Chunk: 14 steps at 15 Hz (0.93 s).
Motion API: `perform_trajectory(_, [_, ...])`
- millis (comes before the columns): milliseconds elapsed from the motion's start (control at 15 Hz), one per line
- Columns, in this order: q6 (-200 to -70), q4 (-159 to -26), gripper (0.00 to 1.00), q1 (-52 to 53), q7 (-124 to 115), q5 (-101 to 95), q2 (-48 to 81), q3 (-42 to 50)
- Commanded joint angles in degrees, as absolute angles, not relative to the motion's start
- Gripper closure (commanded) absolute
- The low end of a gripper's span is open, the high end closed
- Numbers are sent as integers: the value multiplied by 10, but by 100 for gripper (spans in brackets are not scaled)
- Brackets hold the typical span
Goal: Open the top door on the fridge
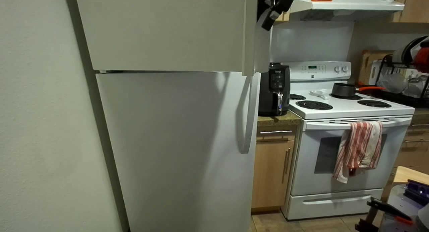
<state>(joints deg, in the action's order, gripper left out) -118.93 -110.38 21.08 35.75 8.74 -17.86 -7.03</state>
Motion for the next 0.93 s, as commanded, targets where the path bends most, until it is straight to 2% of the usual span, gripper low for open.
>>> perform_trajectory(0, [-1210, -1126, 0, 205, 374, 109, -194, -74])
perform_trajectory(867, [-1208, -1125, 0, 236, 359, 102, -199, -134])
